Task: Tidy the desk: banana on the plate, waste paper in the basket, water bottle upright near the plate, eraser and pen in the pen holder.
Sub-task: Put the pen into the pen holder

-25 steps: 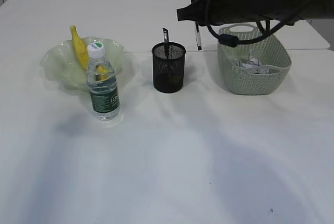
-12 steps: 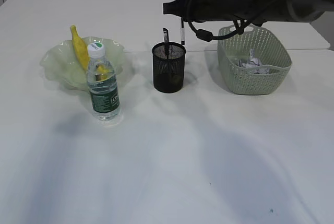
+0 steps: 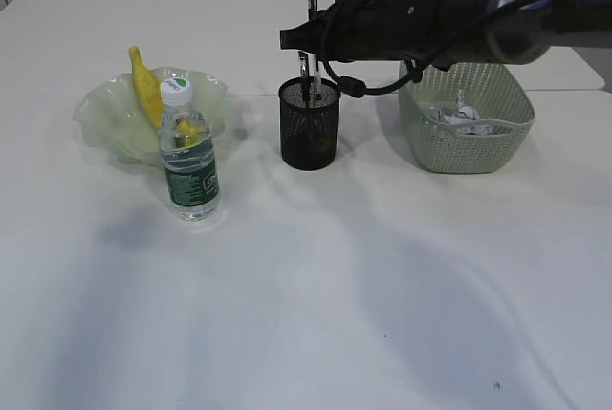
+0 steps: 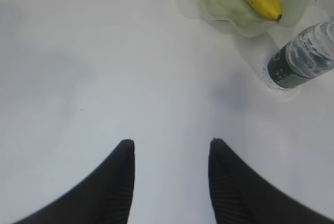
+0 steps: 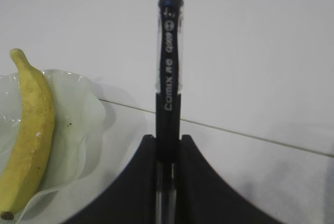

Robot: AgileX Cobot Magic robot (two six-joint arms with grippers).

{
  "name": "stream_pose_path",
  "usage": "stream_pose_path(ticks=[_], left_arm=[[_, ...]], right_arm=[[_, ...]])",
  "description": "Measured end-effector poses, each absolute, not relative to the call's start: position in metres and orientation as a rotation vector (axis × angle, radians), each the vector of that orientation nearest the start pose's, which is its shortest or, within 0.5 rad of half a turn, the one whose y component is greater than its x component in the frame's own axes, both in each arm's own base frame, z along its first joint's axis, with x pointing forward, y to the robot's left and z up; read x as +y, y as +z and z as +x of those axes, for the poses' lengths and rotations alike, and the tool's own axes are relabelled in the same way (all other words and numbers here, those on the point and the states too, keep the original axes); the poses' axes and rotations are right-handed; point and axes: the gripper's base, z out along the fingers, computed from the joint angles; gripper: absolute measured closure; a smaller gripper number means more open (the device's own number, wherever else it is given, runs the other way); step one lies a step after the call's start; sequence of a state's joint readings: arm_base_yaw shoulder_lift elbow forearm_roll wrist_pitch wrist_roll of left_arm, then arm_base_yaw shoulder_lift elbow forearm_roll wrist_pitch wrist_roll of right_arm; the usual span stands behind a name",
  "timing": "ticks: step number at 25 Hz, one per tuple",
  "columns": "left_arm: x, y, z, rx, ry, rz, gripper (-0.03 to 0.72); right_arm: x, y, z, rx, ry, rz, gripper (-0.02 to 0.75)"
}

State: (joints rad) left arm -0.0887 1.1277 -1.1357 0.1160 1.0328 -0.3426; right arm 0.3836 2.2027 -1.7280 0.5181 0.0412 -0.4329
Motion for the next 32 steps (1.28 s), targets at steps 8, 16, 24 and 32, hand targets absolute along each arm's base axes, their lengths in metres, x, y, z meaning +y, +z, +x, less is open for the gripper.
stream_pose_path(ticks=[8, 16, 24, 32], left_arm=[[-0.010, 0.368, 0.215, 2.483, -0.030, -0.283, 0.365], [-0.010, 0.367, 0.215, 2.483, -0.032, -0.284, 0.366], [-0.010, 0.368, 0.215, 2.482, -0.033, -0.283, 0.366], [-0.010, 0.368, 0.215, 2.482, -0.033, -0.283, 0.366]], right_arm=[[0.197, 0.203, 0.490, 1.966, 0.300, -0.290, 0.682], [0.197, 0.186, 0.493, 1.984, 0.290, -0.280, 0.682], [0.198, 0.180, 0.494, 1.996, 0.287, -0.282, 0.682], [0.198, 0.179, 0.493, 2.003, 0.290, -0.285, 0.641]])
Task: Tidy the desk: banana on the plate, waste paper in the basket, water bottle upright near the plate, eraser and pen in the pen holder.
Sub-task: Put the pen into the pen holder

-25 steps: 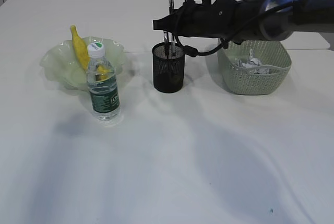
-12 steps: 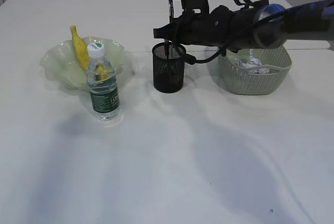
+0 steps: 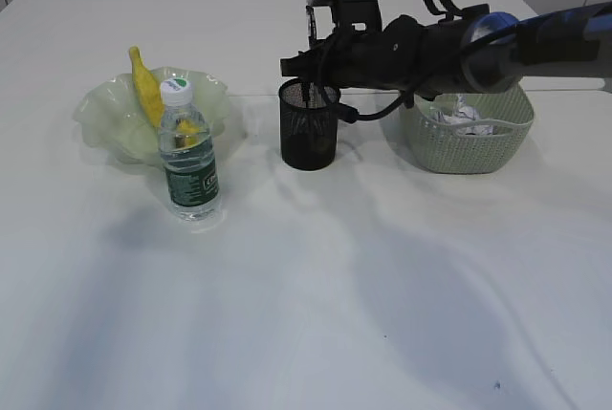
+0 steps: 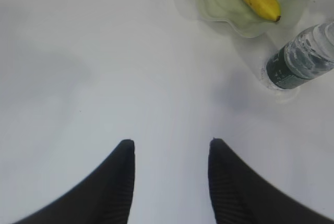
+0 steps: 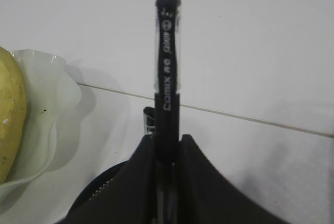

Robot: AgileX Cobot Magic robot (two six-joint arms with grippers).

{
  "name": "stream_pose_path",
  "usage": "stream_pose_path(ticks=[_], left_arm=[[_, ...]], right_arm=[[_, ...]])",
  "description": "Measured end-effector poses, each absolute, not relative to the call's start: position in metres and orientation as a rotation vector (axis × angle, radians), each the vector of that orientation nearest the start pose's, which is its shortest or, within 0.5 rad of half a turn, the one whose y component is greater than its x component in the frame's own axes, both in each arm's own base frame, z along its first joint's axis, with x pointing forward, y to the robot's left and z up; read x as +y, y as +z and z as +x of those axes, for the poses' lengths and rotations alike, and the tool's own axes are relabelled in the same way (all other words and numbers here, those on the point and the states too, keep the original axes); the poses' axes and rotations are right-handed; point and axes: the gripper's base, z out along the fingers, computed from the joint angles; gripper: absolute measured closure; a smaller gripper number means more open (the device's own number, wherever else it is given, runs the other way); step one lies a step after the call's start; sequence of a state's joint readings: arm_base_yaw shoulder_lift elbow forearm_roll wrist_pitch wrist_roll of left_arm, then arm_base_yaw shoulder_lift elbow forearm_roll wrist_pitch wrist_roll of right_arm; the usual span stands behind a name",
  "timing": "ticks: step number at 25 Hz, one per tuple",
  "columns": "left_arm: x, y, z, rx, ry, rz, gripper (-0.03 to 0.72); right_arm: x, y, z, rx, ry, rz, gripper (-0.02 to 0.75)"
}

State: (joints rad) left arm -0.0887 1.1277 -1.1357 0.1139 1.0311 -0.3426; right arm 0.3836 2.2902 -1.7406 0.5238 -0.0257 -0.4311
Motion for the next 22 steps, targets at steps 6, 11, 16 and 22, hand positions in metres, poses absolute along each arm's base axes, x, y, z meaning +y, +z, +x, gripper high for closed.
stream_pose_path(ticks=[6, 11, 16, 22], left_arm=[[-0.010, 0.368, 0.215, 2.482, -0.033, -0.283, 0.366], [-0.010, 0.368, 0.215, 2.482, -0.033, -0.283, 0.366], [-0.010, 0.368, 0.215, 2.482, -0.036, -0.284, 0.366], [-0.011, 0.368, 0.215, 2.482, -0.038, -0.285, 0.366]], right_arm=[[0.198, 0.179, 0.493, 2.008, 0.292, -0.288, 0.570], [0.198, 0.178, 0.493, 2.019, 0.296, -0.293, 0.534], [0.200, 0.180, 0.490, 2.048, 0.315, -0.313, 0.528], [0.202, 0.193, 0.481, 2.105, 0.359, -0.360, 0.527]])
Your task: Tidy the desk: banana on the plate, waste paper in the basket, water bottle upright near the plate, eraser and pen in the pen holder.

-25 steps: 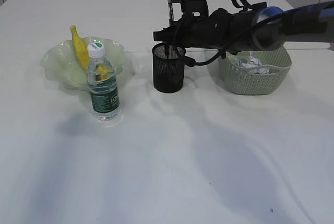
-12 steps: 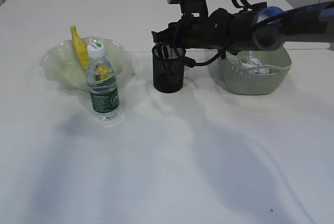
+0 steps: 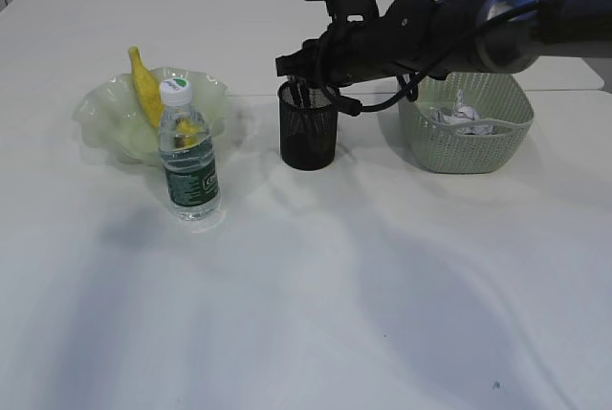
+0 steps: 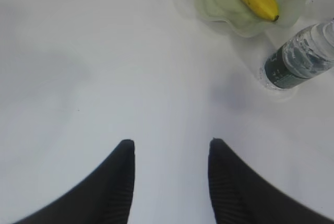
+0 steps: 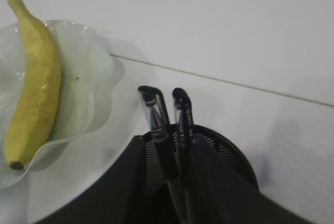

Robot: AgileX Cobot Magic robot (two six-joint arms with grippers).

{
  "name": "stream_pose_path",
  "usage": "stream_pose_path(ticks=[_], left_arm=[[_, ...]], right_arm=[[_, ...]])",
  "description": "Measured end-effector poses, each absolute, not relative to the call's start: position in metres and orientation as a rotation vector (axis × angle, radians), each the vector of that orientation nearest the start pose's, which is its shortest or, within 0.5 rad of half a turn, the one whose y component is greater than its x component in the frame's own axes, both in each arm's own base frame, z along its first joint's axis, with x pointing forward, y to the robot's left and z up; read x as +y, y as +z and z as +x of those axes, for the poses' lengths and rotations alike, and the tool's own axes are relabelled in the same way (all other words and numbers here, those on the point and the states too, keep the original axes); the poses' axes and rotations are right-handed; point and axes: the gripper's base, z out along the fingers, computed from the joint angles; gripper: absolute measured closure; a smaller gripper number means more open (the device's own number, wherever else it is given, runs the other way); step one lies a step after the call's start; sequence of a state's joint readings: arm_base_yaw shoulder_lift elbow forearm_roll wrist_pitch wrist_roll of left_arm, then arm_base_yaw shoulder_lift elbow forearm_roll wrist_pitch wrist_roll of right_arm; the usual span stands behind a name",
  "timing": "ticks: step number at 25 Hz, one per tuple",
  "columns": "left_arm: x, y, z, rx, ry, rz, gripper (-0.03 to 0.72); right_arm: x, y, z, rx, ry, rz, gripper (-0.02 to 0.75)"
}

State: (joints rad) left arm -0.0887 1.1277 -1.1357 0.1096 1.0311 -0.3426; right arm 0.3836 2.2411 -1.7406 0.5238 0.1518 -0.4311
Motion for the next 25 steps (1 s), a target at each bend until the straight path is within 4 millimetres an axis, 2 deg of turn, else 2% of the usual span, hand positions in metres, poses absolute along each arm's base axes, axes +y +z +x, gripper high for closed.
stream_pose_path(ticks=[7, 11, 17, 25], left_arm=[[-0.011, 0.367, 0.215, 2.487, -0.040, -0.286, 0.366], [-0.011, 0.367, 0.215, 2.488, -0.039, -0.287, 0.367], [-0.011, 0.367, 0.215, 2.490, -0.039, -0.287, 0.367], [-0.010, 0.366, 0.214, 2.502, -0.036, -0.289, 0.367]], right_arm=[[0.202, 0.224, 0.462, 2.185, 0.423, -0.466, 0.519], [0.191, 0.241, 0.450, 2.289, 0.420, -0.484, 0.518], [0.159, 0.262, 0.431, 2.497, 0.147, -0.427, 0.517], [0.129, 0.320, 0.404, 2.477, -0.050, -0.362, 0.507]])
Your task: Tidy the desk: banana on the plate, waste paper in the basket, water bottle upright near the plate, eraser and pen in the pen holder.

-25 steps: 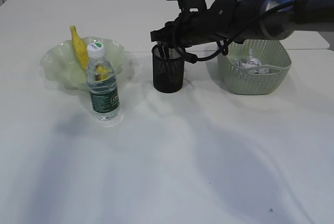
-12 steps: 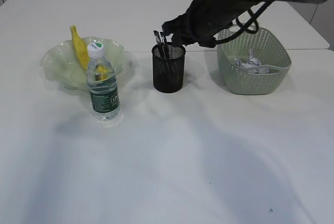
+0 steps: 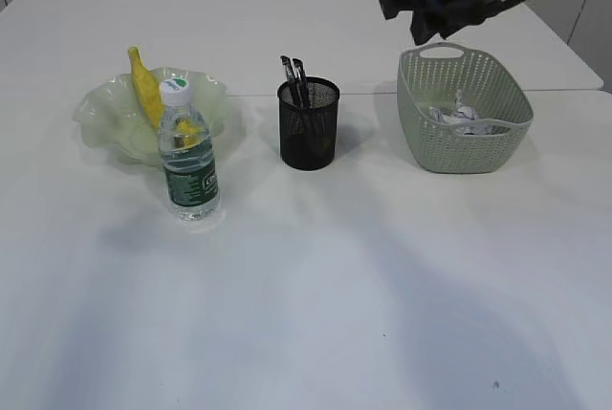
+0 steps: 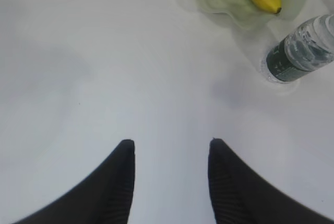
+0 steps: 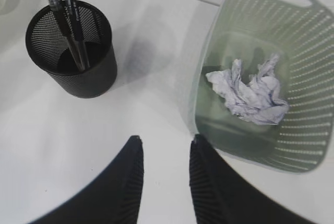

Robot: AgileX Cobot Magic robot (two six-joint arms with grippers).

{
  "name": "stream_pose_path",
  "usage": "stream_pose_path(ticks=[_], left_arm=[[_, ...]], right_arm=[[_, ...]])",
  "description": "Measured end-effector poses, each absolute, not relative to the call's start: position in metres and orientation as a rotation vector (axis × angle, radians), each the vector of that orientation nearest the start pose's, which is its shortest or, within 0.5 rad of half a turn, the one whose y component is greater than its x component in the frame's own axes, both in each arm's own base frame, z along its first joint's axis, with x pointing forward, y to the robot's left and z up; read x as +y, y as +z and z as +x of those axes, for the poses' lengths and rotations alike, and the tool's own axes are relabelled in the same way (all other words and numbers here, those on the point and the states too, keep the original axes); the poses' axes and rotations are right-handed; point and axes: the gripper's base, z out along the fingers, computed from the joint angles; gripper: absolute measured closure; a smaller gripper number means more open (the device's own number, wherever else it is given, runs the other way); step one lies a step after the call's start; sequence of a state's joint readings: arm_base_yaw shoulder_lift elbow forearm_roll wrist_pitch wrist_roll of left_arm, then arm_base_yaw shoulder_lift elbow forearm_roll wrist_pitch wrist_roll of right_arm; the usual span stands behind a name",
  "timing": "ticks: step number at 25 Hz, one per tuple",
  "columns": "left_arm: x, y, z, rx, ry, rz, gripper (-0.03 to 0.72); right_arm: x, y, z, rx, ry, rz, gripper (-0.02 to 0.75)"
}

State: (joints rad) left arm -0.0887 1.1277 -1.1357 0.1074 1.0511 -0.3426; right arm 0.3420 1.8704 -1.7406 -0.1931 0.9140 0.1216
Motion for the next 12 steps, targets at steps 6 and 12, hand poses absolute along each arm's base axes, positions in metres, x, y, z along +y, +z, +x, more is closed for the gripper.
stream_pose_path(ticks=[6, 12], left_arm=[[-0.008, 0.366, 0.213, 2.509, 0.008, -0.282, 0.367], [-0.004, 0.365, 0.211, 2.525, 0.076, -0.274, 0.333]], right_arm=[[0.080, 0.335, 0.385, 2.502, -0.104, -0.222, 0.494], [0.025, 0.337, 0.339, 2.516, -0.163, -0.077, 0.489]])
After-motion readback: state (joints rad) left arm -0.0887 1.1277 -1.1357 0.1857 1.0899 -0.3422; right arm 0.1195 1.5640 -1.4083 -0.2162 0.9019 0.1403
